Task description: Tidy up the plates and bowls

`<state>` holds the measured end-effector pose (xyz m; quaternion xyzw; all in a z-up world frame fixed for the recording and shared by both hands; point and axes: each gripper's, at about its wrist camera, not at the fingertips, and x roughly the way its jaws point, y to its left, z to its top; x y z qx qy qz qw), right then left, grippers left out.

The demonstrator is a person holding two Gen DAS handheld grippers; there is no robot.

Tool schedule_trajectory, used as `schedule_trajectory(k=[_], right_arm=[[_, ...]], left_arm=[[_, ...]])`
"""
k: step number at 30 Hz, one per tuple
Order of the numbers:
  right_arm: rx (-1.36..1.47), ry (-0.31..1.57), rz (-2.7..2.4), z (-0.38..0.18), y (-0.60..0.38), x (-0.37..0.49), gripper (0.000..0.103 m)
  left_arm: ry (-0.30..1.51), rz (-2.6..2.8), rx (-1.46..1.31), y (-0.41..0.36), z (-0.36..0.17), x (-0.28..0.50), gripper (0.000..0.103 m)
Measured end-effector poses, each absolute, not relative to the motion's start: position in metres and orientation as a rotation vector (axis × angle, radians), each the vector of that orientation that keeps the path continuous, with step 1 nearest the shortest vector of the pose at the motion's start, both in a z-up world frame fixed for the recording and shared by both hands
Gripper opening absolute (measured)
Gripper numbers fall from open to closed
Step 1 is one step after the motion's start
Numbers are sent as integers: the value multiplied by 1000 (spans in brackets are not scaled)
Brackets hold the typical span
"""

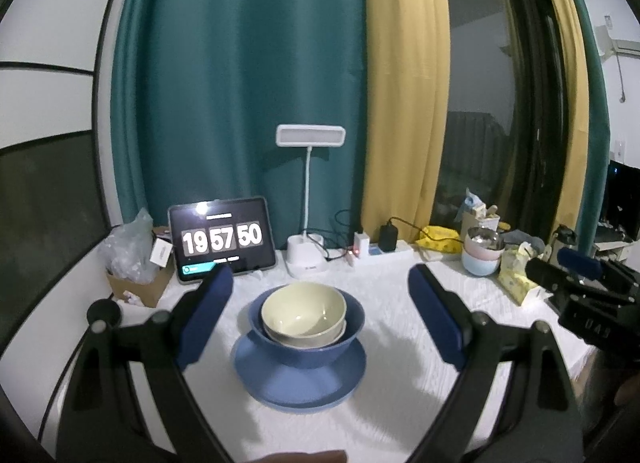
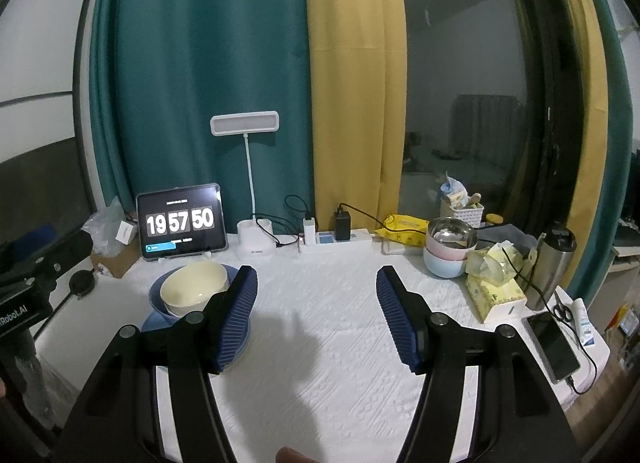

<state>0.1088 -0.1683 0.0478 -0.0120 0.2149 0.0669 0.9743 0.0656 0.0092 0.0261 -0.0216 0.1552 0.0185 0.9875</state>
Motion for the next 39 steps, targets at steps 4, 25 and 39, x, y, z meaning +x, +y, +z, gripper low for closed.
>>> schedule_trajectory(k=[4, 25, 39], right_arm=[[-24, 434, 134, 48, -168, 109, 65], [-27, 439, 134, 49, -165, 109, 65], [-28, 440, 136, 48, -166, 110, 65]], left_arm=[[311, 39, -46, 10, 26, 66, 90], [312, 41, -52, 14, 28, 68, 90], [312, 42, -51, 15, 27, 68, 90]])
